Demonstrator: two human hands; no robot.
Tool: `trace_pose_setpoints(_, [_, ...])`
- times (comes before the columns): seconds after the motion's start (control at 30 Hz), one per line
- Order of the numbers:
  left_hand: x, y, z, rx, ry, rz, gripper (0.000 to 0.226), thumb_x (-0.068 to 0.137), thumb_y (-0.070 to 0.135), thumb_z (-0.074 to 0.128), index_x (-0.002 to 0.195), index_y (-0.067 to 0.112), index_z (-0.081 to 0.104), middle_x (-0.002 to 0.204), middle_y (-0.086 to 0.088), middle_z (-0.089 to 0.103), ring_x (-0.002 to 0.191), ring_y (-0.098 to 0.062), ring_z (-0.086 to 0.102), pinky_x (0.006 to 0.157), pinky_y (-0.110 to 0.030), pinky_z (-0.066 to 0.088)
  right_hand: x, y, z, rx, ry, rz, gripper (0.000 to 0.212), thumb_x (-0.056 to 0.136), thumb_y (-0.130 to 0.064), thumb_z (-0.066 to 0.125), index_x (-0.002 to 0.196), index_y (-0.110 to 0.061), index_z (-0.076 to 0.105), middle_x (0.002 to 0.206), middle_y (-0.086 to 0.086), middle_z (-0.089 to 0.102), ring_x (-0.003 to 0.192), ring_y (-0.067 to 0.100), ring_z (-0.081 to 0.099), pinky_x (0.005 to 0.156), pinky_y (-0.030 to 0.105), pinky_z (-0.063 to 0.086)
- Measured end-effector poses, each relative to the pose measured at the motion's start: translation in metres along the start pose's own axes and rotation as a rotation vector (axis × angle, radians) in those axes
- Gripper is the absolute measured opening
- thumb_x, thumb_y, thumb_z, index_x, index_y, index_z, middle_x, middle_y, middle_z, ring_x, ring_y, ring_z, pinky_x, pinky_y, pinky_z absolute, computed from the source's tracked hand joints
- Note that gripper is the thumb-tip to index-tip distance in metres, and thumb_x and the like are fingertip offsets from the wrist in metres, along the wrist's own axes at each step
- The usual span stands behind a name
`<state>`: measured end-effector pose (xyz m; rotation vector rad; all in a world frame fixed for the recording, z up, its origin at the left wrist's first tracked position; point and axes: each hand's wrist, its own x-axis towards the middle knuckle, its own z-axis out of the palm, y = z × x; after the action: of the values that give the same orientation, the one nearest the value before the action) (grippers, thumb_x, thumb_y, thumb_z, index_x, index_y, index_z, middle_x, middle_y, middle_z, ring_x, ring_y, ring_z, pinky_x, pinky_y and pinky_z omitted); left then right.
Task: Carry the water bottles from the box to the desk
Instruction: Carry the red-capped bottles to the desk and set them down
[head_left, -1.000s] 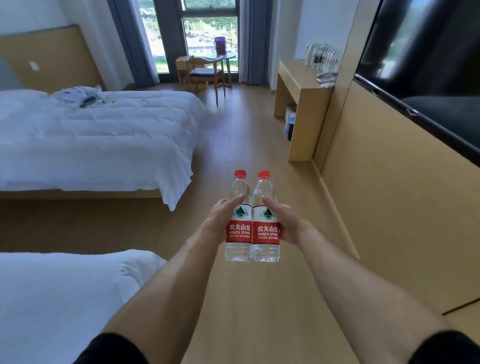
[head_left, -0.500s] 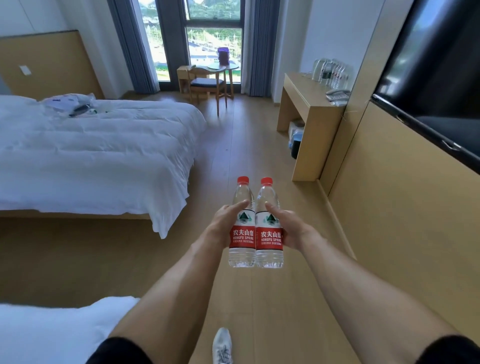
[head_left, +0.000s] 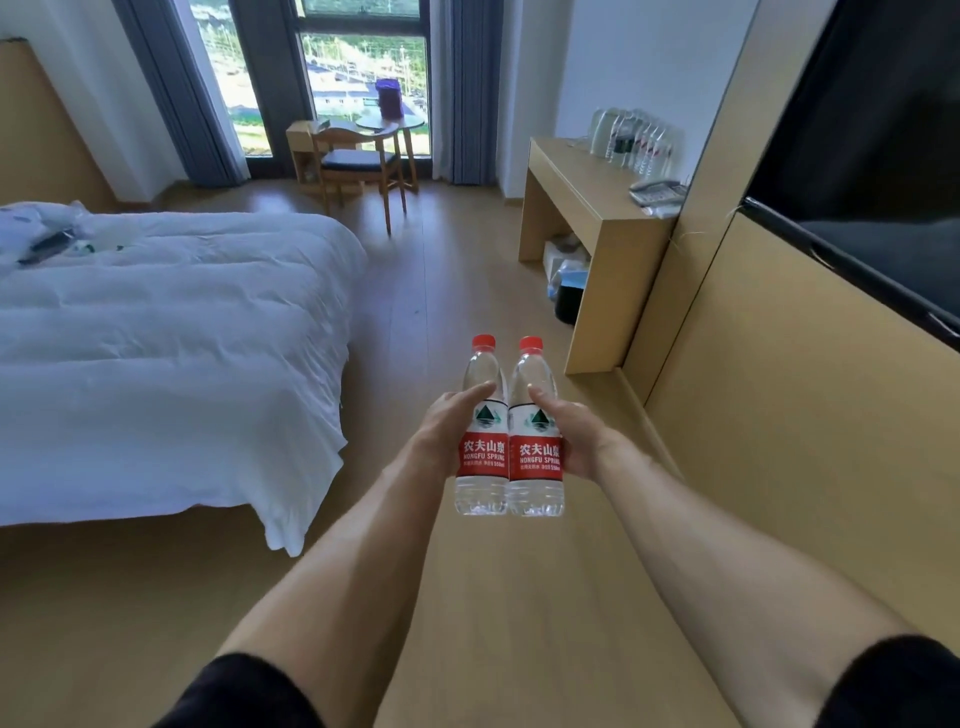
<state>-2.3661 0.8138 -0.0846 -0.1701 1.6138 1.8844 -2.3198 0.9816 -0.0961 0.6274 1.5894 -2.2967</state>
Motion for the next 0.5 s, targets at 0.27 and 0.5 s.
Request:
trace_pose_setpoints(0.27, [0.084, 0.048, -0.018, 0.019, 0.035, 0.005, 0.061, 0.092, 0.035, 0.072, 0.139, 0.004, 0.048, 0.127, -0.025, 0.065, 0.116, -0.043, 0.065, 0.101, -0.057, 0.051, 0.092, -0.045, 0.006, 0.002, -0.017, 0.030, 0.059, 0.094, -0.044, 0.065, 0.135, -0.004, 0.049, 0.130, 0.027, 0.063, 0.122, 0.046, 0.059, 0.106, 0.060, 0.045])
trace_pose_setpoints(0.5, [0.180, 0.105, -0.030, 0.011, 0.095, 0.009, 0.059, 0.093, 0.035, 0.070, 0.139, 0.005, 0.048, 0.127, -0.025, 0.065, 0.116, -0.043, 0.065, 0.102, -0.058, 0.051, 0.199, -0.106, 0.003, -0.030, -0.042, 0.063, 0.061, 0.094, -0.044, 0.064, 0.135, -0.001, 0.051, 0.133, 0.026, 0.062, 0.125, 0.045, 0.057, 0.107, 0.057, 0.046])
